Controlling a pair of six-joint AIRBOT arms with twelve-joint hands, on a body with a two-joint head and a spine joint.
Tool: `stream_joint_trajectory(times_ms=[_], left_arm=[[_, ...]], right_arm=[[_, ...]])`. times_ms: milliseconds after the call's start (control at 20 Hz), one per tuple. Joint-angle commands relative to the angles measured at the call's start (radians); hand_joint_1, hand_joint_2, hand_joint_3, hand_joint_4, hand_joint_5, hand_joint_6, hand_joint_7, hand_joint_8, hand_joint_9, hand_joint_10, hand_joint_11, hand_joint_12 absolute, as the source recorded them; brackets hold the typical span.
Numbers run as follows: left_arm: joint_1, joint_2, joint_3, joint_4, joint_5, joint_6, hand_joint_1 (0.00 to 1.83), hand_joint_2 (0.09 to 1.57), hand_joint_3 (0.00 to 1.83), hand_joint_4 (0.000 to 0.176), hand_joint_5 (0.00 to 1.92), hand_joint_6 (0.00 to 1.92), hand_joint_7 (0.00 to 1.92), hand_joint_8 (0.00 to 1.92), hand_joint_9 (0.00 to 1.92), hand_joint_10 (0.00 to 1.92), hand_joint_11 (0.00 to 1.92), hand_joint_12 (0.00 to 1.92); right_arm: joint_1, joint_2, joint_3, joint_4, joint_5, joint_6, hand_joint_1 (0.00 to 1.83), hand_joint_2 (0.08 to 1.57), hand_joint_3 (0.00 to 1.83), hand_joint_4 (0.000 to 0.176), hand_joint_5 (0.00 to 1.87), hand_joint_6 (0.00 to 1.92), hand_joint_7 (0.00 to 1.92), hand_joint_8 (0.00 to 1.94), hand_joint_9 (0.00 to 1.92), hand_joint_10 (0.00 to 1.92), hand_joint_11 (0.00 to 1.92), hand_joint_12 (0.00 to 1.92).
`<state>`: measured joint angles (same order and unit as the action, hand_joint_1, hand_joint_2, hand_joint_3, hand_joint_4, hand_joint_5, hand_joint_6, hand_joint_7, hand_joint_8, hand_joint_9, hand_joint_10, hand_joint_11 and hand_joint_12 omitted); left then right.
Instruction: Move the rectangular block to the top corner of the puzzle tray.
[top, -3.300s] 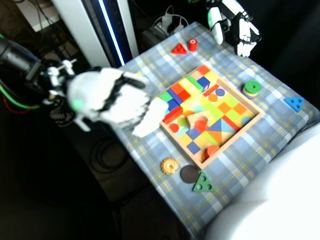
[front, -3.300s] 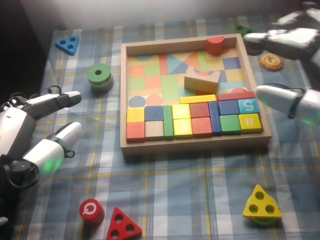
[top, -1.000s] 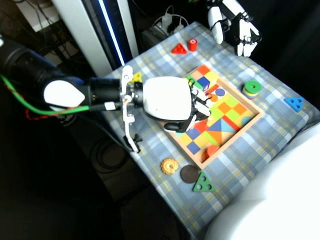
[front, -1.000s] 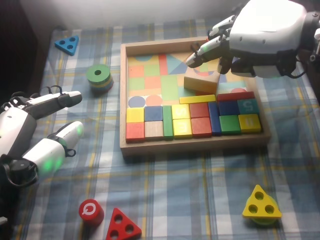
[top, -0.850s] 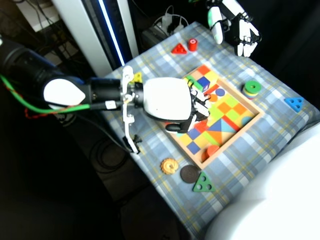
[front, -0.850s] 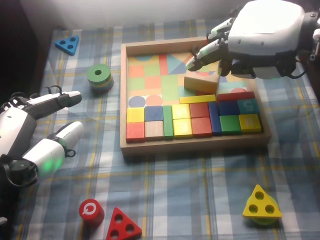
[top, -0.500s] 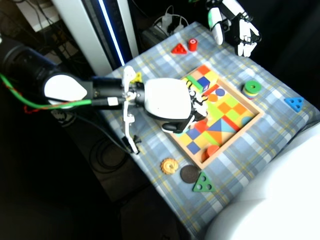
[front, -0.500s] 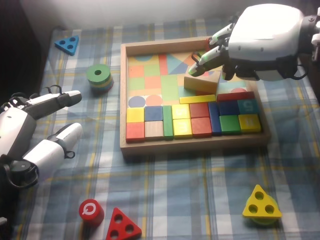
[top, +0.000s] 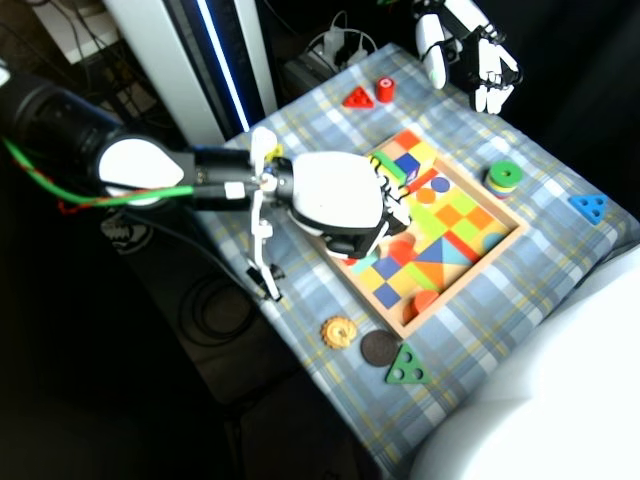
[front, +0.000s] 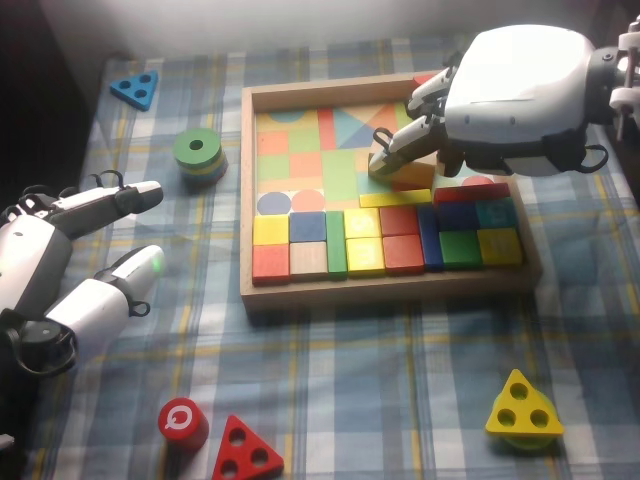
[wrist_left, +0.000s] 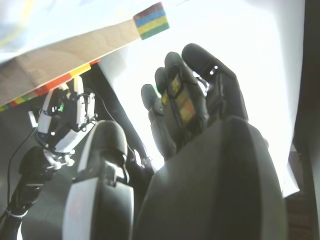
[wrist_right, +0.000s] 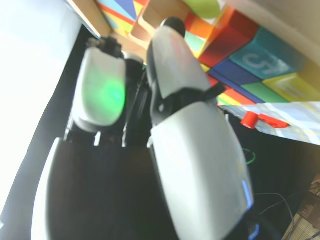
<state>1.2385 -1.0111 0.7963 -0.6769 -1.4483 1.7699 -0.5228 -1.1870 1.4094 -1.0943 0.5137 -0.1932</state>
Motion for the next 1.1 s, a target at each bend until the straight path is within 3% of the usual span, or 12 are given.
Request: stream_joint_trajectory(times_ms=[0,200,250,300,400,600,700,750,800,850,950,1050], left_arm=[[-0.004,0.009,0.000,0.040,-0.110,-0.009,0.59,1.36,0.00,0.005,0.59,0.00,0.52,0.00,0.49,0.00,0.00,1.20],[-0.004,0.011,0.000,0.040,-0.108,-0.008,0.61,1.35,0.00,0.012,0.60,0.01,0.52,0.00,0.49,0.00,0.00,1.20],[-0.004,0.012,0.000,0.040,-0.107,-0.008,0.59,1.35,0.00,0.022,0.60,0.00,0.52,0.00,0.49,0.00,0.00,1.19],[-0.004,0.012,0.000,0.040,-0.107,-0.008,0.60,1.35,0.00,0.013,0.60,0.00,0.52,0.00,0.49,0.00,0.00,1.15],[-0.004,0.012,0.000,0.040,-0.105,-0.008,0.61,1.35,0.00,0.011,0.60,0.00,0.52,0.00,0.50,0.00,0.00,1.20],[-0.004,0.012,-0.001,0.040,-0.107,-0.009,0.54,1.35,0.00,0.016,0.60,0.00,0.52,0.00,0.49,0.00,0.00,1.21],[-0.003,0.012,-0.001,0.040,-0.107,-0.009,0.54,1.36,0.00,0.015,0.59,0.00,0.52,0.00,0.48,0.00,0.00,1.17],[-0.003,0.012,-0.001,0.040,-0.108,-0.009,0.60,1.35,0.00,0.000,0.60,0.00,0.53,0.00,0.49,0.01,0.00,1.21],[-0.004,0.013,-0.002,0.040,-0.108,-0.009,0.60,1.36,0.00,0.014,0.58,0.00,0.51,0.00,0.48,0.01,0.00,1.19],[-0.004,0.013,-0.002,0.040,-0.107,-0.009,0.59,1.36,0.00,0.028,0.58,0.00,0.51,0.00,0.47,0.01,0.00,1.11],[-0.003,0.014,-0.003,0.040,-0.107,-0.009,0.61,1.36,0.00,0.029,0.58,0.00,0.51,0.00,0.47,0.01,0.00,1.12],[-0.003,0.014,-0.004,0.040,-0.107,-0.009,0.60,1.35,0.00,0.027,0.58,0.00,0.52,0.00,0.49,0.01,0.00,1.17]], right_arm=[[0.016,0.004,0.001,0.024,0.038,-0.001,1.56,1.19,0.03,0.000,0.58,0.01,1.33,1.94,1.53,1.92,1.58,1.92],[0.022,0.019,-0.011,-0.016,0.013,-0.001,1.59,1.17,0.02,0.000,0.60,0.01,1.28,1.94,1.47,1.92,1.53,1.92],[0.030,0.030,-0.022,-0.033,0.001,-0.001,1.60,1.17,0.02,0.010,0.60,0.00,1.25,1.94,1.45,1.92,1.51,1.92],[0.037,0.039,-0.031,-0.052,-0.009,-0.001,1.56,1.17,0.02,0.044,0.61,0.01,1.22,1.94,1.41,1.92,1.47,1.92],[0.046,0.050,-0.044,-0.087,-0.027,-0.001,1.51,1.20,0.03,0.000,0.54,0.00,1.18,1.94,1.39,1.92,1.44,1.92],[0.046,0.053,-0.042,-0.092,-0.034,-0.001,1.52,1.18,0.01,0.001,0.54,0.01,1.14,1.94,1.34,1.92,1.41,1.92],[0.046,0.053,-0.043,-0.092,-0.034,-0.001,1.54,1.18,0.01,0.011,0.55,0.00,1.12,1.94,1.32,1.92,1.40,1.92],[0.046,0.053,-0.044,-0.092,-0.034,-0.001,1.55,1.19,0.01,0.005,0.54,0.00,1.12,1.94,1.33,1.92,1.40,1.92],[0.046,0.053,-0.045,-0.092,-0.036,-0.001,1.54,1.20,0.01,0.000,0.52,0.00,1.17,1.94,1.38,1.92,1.43,1.92],[0.046,0.053,-0.047,-0.093,-0.040,-0.001,1.53,1.20,0.01,0.023,0.52,0.00,1.17,1.94,1.38,1.92,1.41,1.92],[0.046,0.053,-0.047,-0.096,-0.048,-0.001,1.54,1.20,0.01,0.032,0.50,0.00,1.10,1.94,1.32,1.92,1.37,1.92],[0.046,0.054,-0.047,-0.113,-0.063,-0.001,1.52,1.21,0.01,0.011,0.51,0.00,1.06,1.94,1.29,1.92,1.36,1.92]])
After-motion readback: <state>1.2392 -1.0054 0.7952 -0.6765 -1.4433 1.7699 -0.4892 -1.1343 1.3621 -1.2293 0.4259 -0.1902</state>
